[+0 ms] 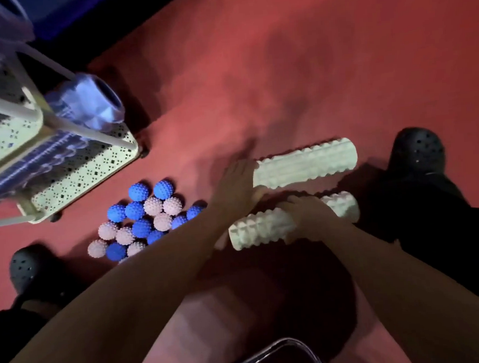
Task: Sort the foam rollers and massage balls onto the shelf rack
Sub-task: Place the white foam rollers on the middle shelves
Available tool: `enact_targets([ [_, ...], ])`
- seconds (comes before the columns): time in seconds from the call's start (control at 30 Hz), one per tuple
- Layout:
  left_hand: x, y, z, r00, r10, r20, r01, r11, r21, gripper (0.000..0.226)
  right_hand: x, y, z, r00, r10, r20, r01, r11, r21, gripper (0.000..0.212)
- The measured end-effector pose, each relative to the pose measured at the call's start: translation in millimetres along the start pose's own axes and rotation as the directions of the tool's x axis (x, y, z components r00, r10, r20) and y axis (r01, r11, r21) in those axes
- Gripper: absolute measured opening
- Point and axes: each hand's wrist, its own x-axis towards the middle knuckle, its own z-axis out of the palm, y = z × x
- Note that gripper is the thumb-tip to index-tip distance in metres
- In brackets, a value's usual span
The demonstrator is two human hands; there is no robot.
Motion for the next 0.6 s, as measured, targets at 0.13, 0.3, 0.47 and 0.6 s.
enact_targets([
  [0.13,36,8,4,0.996,-0.016,0.083,0.013,0.999,0.031,0.080,6,10,6,0.996,-0.083,-0.016,0.083,0.997,-0.011,0.087],
  [0.3,59,19,12,0.992,-0.047,0.116,0.031,0.990,0.135,0.083,6,16,12,0.990,-0.118,-0.077,0.119,0.993,0.009,0.079],
  [0.47,49,18,14,0.989,-0.091,0.119,0.068,0.981,0.183,0.081,8,20,15,0.985,-0.132,-0.114,0.136,0.991,0.022,0.077],
  [0.6,28,10,6,0.988,-0.121,0.098,0.101,0.977,0.187,0.082,6,19,17,0.987,-0.123,-0.108,0.126,0.992,0.022,0.079],
])
